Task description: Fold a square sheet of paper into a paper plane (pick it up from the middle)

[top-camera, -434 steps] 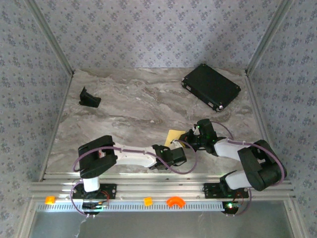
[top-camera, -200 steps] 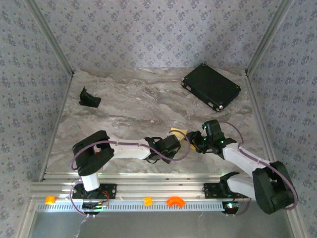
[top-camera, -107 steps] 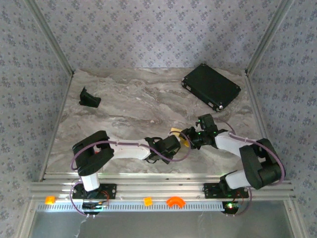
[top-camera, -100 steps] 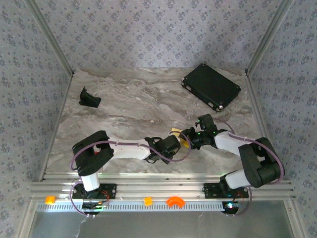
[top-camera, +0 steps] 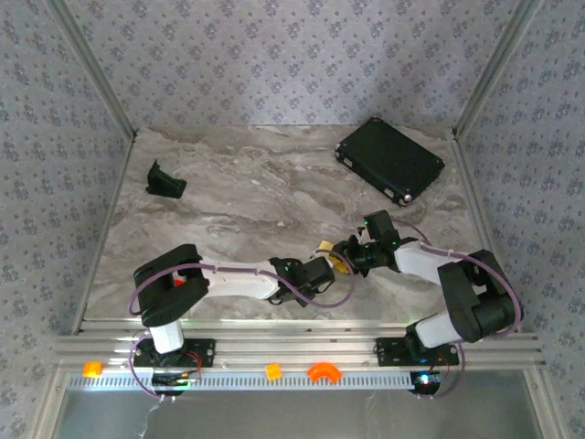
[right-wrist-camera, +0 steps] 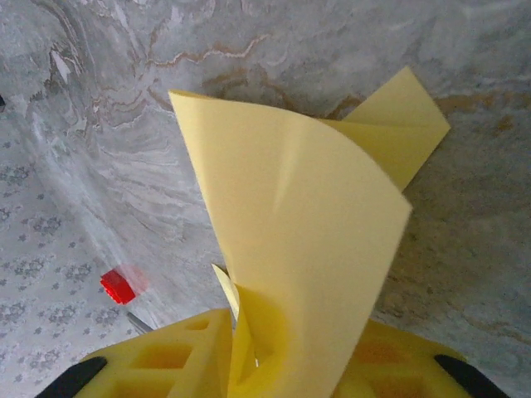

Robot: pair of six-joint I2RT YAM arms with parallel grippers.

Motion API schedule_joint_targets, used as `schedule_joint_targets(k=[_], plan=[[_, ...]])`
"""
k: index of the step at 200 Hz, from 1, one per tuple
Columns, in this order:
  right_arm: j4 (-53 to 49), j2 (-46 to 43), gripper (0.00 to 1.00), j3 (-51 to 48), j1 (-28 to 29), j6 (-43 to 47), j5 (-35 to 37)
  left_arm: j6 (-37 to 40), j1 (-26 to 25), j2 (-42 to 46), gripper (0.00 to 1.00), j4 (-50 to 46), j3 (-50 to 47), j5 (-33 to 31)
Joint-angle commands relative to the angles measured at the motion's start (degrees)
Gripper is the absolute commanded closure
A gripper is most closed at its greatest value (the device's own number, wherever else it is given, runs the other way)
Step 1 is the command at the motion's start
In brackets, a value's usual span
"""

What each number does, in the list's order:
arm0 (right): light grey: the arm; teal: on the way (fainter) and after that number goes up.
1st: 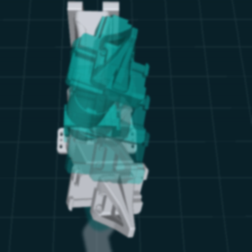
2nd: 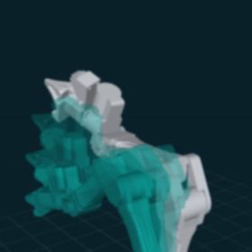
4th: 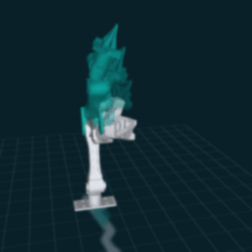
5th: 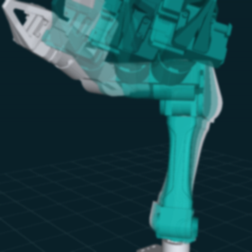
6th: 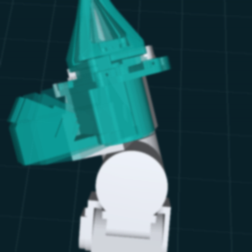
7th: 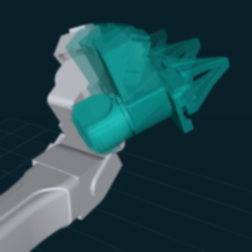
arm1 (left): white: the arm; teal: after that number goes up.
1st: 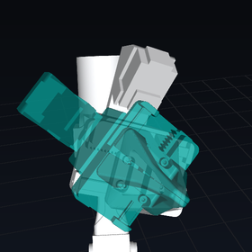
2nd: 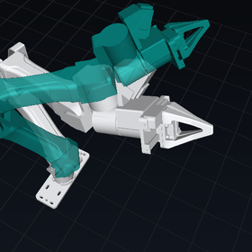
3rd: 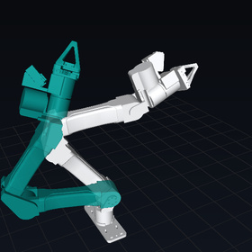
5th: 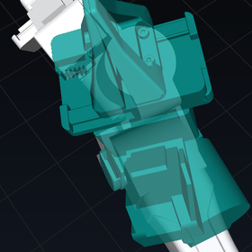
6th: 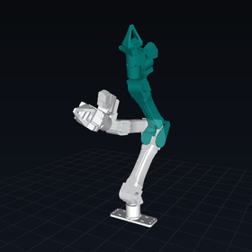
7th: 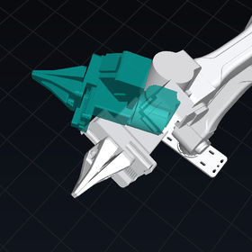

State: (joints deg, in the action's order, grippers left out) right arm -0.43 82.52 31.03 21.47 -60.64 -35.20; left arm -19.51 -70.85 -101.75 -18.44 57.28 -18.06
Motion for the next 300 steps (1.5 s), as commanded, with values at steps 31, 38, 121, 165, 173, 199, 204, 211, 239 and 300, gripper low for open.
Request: schedule_joint_targets(k=[31,38,121,165,173,199,204,211,239,300], plan=[[0.61,0.51,0.61,0.64,0.31,-0.84,-1.49,0.96,-0.84,0.71,0.7,-4.5,0.8,-2.42],[0.66,0.51,0.61,0.57,0.4,-0.97,-1.69,0.96,-0.86,0.93,0.69,-4.44,0.74,-2.47],[1.66,0.19,0.66,0.44,0.64,-0.99,-2.35,2.44,-1.74,2.97,0.62,-3.17,1.43,0.75],[1.78,0.1,0.8,0.09,0.63,-1.14,-2.24,2.54,-2.05,3.56,0.61,-3.27,1.68,0.18],[1.97,0.1,0.84,0.17,0.58,-1.19,-2.32,2.54,-2.16,3.83,0.61,-3.18,1.61,0.18],[2.39,0.17,0.9,0.18,0.57,-1.56,-2.33,2.72,-2.85,4.52,0.6,-2.87,1.7,0.23],[2.52,0.19,0.92,0.17,0.59,-1.56,-2.35,2.76,-2.95,4.5,0.59,-2.68,1.64,0.22],[2.66,0.34,0.93,0.15,0.63,-1.71,-2.48,2.94,-3.06,4.48,0.6,-2.57,1.68,0.16],[2.83,0.32,0.95,-0.03,0.61,-1.84,-2.5,3.14,-3.54,3.27,0.63,-2.51,2.11,0.14],[3.14,0.51,0.95,0.15,0.65,-2.02,-2.59,3.69,-3.78,0.24,0.78,-4.05,3.21,-1.84]])
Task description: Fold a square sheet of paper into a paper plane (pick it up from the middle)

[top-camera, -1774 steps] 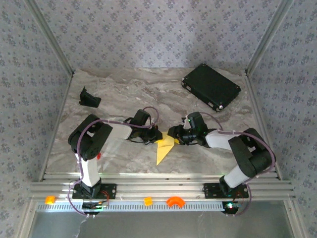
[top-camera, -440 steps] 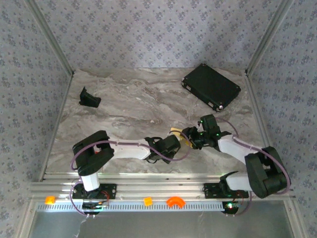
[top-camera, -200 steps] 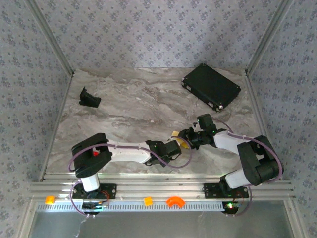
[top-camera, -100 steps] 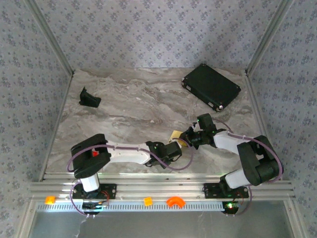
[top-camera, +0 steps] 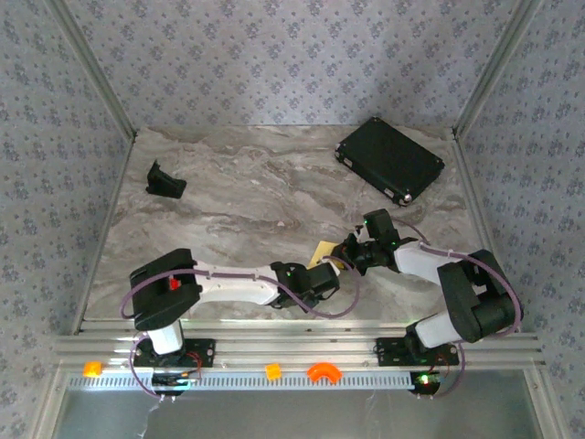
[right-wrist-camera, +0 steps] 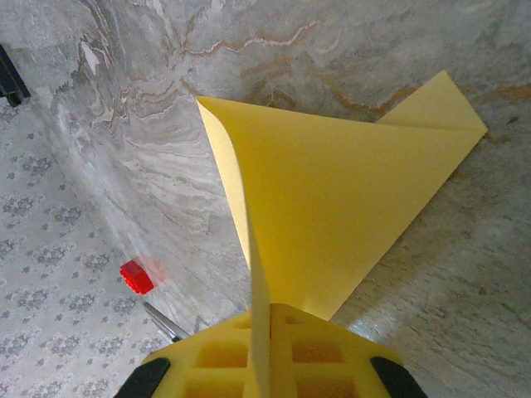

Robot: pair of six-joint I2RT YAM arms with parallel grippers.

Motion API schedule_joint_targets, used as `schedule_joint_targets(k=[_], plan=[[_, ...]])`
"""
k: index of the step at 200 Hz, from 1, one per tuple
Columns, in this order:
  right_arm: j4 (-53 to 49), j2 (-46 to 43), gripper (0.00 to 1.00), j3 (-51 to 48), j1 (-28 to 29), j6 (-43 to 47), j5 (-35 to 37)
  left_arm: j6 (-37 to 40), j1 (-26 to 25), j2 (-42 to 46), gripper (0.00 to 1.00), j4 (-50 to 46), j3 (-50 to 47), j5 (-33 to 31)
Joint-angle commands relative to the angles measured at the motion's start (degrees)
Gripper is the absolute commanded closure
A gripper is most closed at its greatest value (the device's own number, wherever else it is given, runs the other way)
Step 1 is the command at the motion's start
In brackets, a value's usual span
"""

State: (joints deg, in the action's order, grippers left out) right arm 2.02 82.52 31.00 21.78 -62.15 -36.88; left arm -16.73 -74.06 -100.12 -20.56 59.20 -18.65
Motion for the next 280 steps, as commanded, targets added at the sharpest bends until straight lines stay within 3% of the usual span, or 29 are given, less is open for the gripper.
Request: schedule_joint_targets(k=[1,19,46,92,198,280], plan=[[0.65,0.52,0.95,0.14,0.31,-0.52,-0.91,0.87,-0.56,-1.44,0.78,-1.89,1.32,-1.27],[0.81,0.67,0.95,0.11,0.24,-0.58,-0.91,0.74,-0.61,-1.76,0.77,-1.99,1.34,-1.28],[1.1,0.88,0.95,0.16,0.2,-0.69,-0.98,0.37,-0.65,-1.92,0.68,-2.12,1.18,-1.29],[1.3,0.89,0.96,0.11,0.22,-0.77,-0.94,0.2,-1.08,-2.45,0.67,-2.45,1.19,-2.36],[1.44,0.92,0.97,-0.05,0.35,-0.71,-0.83,-0.37,-1.47,-2.55,0.85,-3.18,1.43,-5.45],[1.25,1.28,0.97,-0.16,0.21,-0.55,-0.55,-0.27,-1.52,-1.77,0.93,-2.69,0.96,-5.91]])
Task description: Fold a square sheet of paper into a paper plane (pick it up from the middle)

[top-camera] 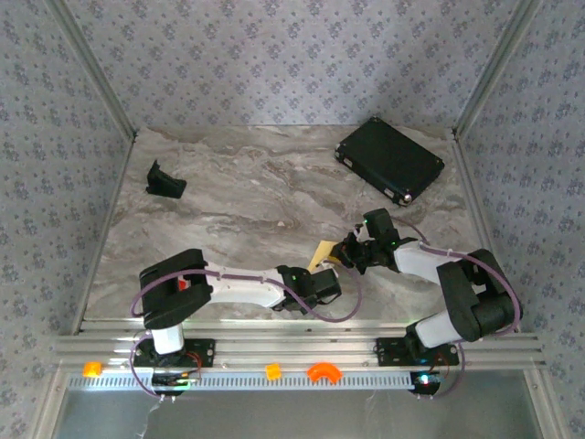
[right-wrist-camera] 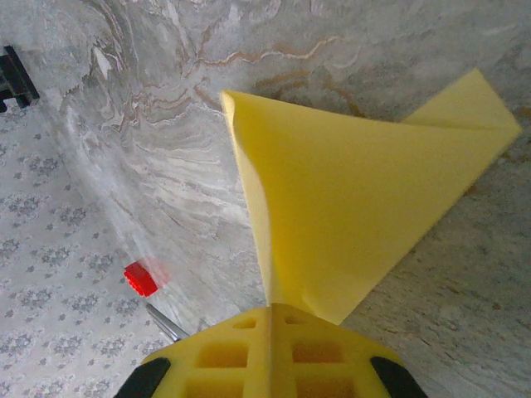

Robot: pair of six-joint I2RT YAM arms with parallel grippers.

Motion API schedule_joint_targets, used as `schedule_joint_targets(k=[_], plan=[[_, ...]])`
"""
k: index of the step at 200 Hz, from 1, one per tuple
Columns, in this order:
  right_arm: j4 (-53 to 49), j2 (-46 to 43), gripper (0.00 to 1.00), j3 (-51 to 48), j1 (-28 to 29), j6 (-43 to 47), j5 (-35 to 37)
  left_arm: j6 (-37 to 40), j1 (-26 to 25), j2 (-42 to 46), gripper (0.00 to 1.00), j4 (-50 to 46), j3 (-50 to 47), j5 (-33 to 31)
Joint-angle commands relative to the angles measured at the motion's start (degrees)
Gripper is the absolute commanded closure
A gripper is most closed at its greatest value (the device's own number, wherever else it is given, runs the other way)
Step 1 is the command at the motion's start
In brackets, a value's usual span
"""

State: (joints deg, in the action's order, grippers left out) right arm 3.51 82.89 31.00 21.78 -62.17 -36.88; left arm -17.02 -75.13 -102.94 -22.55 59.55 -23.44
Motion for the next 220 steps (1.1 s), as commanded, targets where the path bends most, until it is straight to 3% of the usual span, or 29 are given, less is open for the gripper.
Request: schedule_joint_targets(k=[1,51,111,220], plan=[[-0.24,0.89,0.97,-0.15,0.24,-0.56,-0.55,0.08,-0.41,1.06,0.93,-0.68,0.59,-1.06],[-1.09,-0.11,0.92,0.26,0.22,0.35,-0.14,0.41,-0.11,1.0,1.0,-0.39,0.69,1.18],[-16.37,-5.89,0.72,2.62,-2.08,8.4,5.11,-0.78,3.99,1.23,1.0,-0.87,0.83,10.65],[-26.26,-20.82,0.67,0.59,-6.38,11.63,9.42,-2.32,12.44,0.74,1.0,0.25,0.83,29.12]])
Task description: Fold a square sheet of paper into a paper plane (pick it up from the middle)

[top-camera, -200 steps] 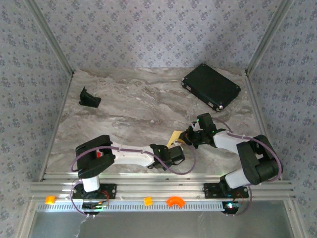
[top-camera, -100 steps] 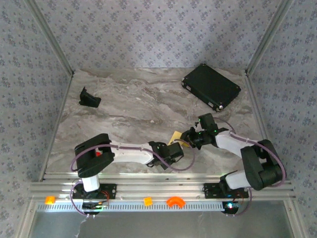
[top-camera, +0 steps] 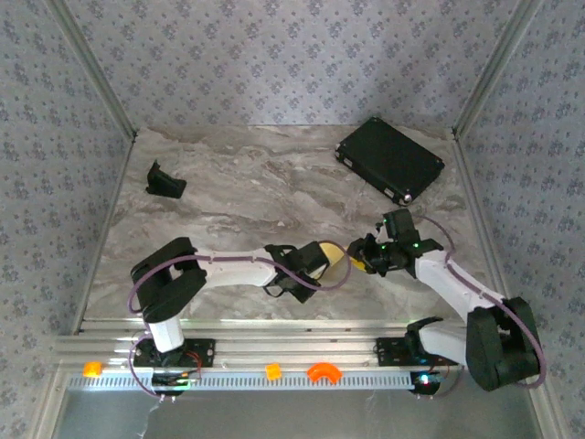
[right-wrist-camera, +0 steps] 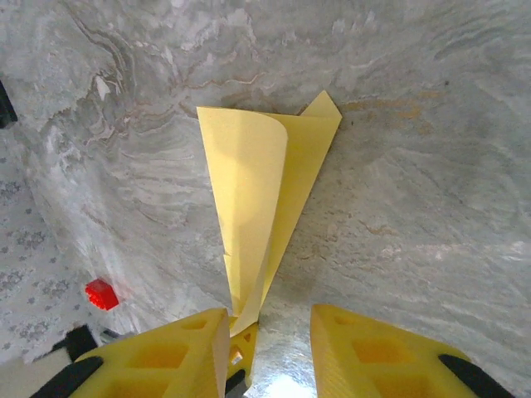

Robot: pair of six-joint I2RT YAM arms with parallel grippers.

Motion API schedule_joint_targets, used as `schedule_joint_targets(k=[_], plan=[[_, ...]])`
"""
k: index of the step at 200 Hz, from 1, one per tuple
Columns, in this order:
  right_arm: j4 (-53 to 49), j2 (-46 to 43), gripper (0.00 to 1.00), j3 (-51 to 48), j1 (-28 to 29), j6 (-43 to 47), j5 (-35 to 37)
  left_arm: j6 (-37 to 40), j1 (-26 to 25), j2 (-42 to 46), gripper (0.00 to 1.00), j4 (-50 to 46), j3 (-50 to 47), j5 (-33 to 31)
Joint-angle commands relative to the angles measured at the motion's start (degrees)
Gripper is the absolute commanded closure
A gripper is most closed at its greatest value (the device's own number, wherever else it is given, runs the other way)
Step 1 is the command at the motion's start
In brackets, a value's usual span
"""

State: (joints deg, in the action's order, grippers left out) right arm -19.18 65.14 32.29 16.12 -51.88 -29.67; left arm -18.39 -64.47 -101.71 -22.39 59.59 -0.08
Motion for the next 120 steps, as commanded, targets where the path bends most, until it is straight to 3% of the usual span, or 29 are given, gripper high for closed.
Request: schedule_joint_targets(k=[1,71,93,120], plan=[[-3.53,-3.21,0.67,-0.81,-0.68,1.34,2.27,-0.94,1.83,-0.54,1.0,0.08,0.79,5.91],[4.17,-7.77,0.7,-6.99,0.55,3.1,2.05,-1.37,5.64,-4.98,1.0,-2.92,5.77,16.77],[6.17,-10.51,0.73,-8.94,2.45,4.86,4.22,-2.67,6.92,-5.86,1.0,-1.95,6.34,19.94],[10.05,-12.07,0.74,-11.43,2.39,4.3,1.83,-5.27,8.75,-5.77,1.0,2.21,4.48,24.84]])
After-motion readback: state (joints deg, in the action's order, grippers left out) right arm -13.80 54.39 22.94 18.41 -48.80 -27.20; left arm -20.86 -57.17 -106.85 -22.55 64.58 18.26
